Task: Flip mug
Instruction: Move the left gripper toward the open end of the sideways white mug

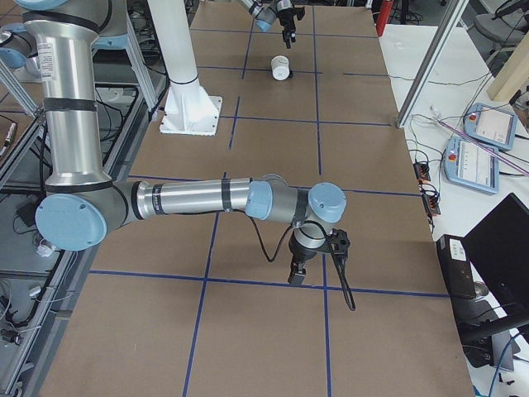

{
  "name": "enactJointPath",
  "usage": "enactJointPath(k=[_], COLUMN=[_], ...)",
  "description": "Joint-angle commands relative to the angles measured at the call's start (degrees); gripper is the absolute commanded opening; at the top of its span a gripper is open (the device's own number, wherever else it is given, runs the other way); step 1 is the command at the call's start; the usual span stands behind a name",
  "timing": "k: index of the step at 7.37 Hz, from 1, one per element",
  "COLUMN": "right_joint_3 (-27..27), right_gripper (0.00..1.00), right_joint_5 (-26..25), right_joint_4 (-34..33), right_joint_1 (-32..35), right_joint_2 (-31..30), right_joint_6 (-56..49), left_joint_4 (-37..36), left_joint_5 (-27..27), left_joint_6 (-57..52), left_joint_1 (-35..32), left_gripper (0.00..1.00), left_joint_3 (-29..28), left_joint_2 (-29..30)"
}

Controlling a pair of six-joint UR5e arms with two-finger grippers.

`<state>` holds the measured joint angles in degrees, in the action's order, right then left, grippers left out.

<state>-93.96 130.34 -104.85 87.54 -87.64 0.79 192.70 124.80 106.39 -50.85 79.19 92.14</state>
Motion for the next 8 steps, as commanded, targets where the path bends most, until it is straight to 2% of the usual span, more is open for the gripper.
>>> enactJointPath(k=[1, 2, 3, 8], right_joint_3=[0.0, 0.0, 0.0, 0.0], right_gripper=[1.00, 1.00, 1.00, 1.00], right_joint_5=[0.0, 0.0, 0.0, 0.0], right_joint_4=[0.0, 0.0, 0.0, 0.0], right_joint_1=[0.0, 0.0, 0.0, 0.0], right_joint_2=[0.0, 0.0, 0.0, 0.0], right_joint_6=[0.0, 0.0, 0.0, 0.0], left_joint_4=[5.4, 6.6, 6.6, 6.6], left_joint_5=[-9.2, -14.4, -15.8, -17.4], left_joint_6=[6.6, 7.4, 7.4, 7.2], left_joint_1=[5.9, 9.6, 11.0, 13.3], left_gripper=[1.00, 1.00, 1.00, 1.00], left_joint_3=[-0.2, -0.2, -0.3, -1.6], left_joint_2=[0.1, 0.1, 0.6, 1.4])
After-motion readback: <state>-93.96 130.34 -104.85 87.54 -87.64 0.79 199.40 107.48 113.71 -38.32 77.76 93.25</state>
